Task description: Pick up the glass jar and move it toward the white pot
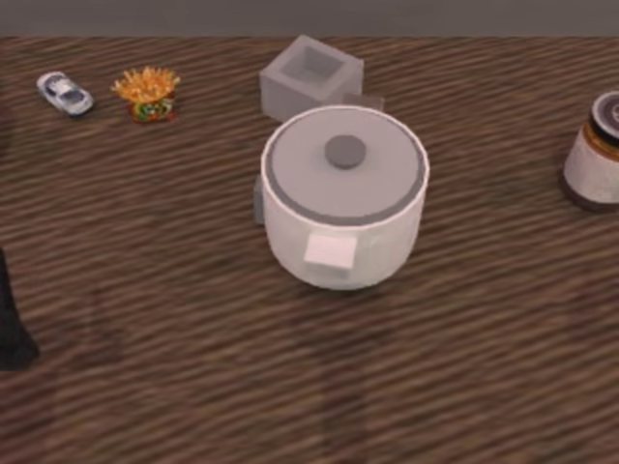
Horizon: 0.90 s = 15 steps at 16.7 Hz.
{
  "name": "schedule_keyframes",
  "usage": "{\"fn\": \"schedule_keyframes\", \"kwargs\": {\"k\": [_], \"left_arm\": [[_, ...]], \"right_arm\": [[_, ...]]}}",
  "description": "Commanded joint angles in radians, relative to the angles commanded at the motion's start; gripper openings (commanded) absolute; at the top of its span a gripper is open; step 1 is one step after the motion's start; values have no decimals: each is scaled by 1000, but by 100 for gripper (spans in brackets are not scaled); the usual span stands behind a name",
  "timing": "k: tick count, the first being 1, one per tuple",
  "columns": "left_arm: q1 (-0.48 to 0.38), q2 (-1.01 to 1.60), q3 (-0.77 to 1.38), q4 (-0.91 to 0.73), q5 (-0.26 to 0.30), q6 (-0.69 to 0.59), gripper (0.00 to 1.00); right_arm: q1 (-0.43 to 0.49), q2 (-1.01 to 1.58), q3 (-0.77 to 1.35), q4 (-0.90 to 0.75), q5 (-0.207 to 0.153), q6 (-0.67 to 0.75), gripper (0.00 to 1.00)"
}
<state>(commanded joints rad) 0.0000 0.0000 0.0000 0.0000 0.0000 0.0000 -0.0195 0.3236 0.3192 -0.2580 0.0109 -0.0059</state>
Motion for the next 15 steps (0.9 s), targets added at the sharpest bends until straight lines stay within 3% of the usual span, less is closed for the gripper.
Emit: {"fn": "schedule_keyframes", "kwargs": {"k": [8,15], "left_arm": [[0,0,0,0,0,0,100],[0,0,0,0,0,0,100]], "right_arm": [[-32,720,735,-504,27,-41,100],[-25,1443,1495,-946,26,-111,100]]}}
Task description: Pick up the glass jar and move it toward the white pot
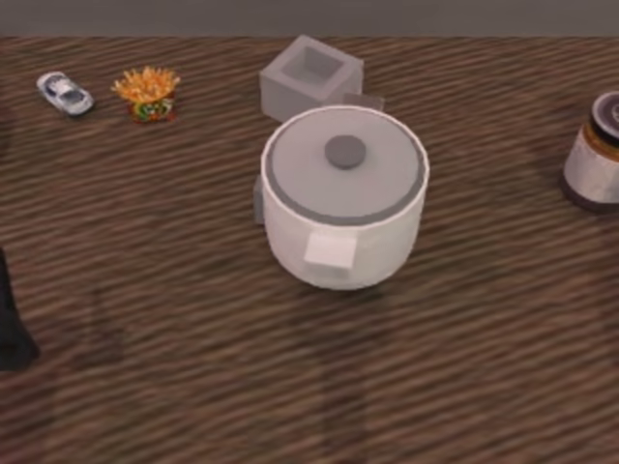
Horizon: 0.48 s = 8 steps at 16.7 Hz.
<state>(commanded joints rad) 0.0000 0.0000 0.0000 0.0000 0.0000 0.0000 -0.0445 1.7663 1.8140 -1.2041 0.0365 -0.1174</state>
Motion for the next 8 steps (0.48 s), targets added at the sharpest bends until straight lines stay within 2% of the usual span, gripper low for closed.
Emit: {"fn": "schedule_keyframes", "kwargs": {"k": [4,8], "left_arm": [[0,0,0,0,0,0,100],[0,0,0,0,0,0,100]], "right_arm": [[18,370,382,-205,-11,-45,100],[38,654,664,-350,-22,-83,100]]}}
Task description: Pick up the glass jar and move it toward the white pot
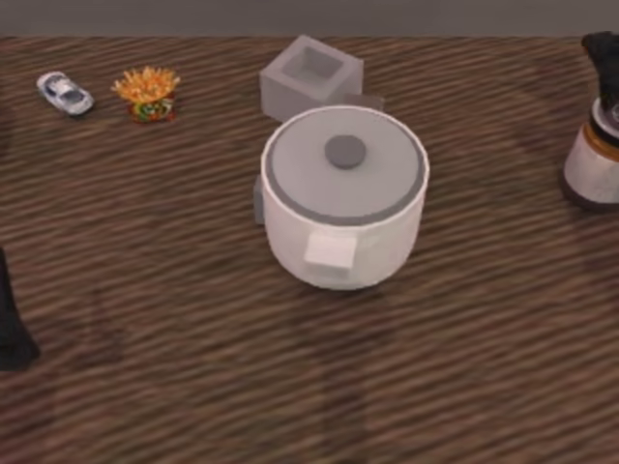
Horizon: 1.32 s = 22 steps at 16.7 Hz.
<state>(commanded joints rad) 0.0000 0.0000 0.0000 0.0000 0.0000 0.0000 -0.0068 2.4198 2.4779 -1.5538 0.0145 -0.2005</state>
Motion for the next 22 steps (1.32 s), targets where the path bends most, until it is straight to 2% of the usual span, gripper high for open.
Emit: {"fn": "schedule_keyframes", "kwargs": {"k": [4,11,19,22], "left_arm": [[0,0,0,0,0,0,100],[0,0,0,0,0,0,100],[0,0,0,0,0,0,100],[0,0,0,0,0,0,100]], "right_arm": [[12,140,138,-68,-7,-21,100],[8,149,141,-68,-7,-22,100],[14,85,-152,156,-8,-22,100],[14,77,-188,190,-8,-21,100]]}}
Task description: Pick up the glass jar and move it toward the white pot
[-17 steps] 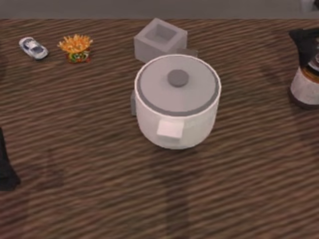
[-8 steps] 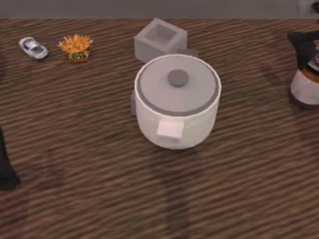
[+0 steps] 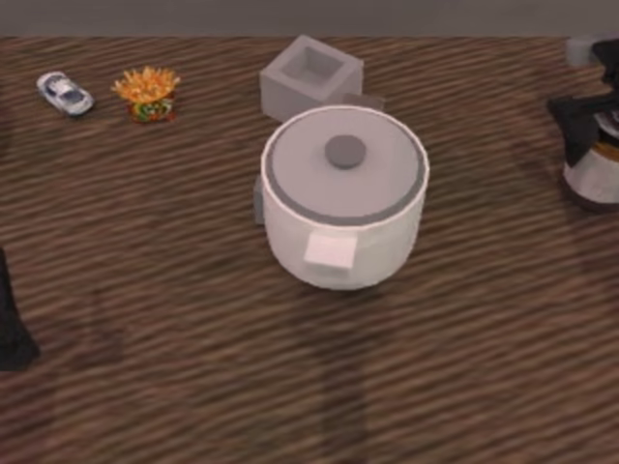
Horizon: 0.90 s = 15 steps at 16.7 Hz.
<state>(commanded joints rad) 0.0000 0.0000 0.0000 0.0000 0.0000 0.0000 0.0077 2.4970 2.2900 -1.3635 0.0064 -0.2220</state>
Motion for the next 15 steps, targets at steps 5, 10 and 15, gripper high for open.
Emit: {"fn": "schedule_keyframes", "kwargs": {"k": [5,10,15], "left_arm": [[0,0,0,0,0,0,100],[0,0,0,0,0,0,100],[0,0,0,0,0,0,100]], "right_arm": [[0,0,0,0,0,0,85],[0,0,0,0,0,0,47],[0,0,0,0,0,0,10]]}}
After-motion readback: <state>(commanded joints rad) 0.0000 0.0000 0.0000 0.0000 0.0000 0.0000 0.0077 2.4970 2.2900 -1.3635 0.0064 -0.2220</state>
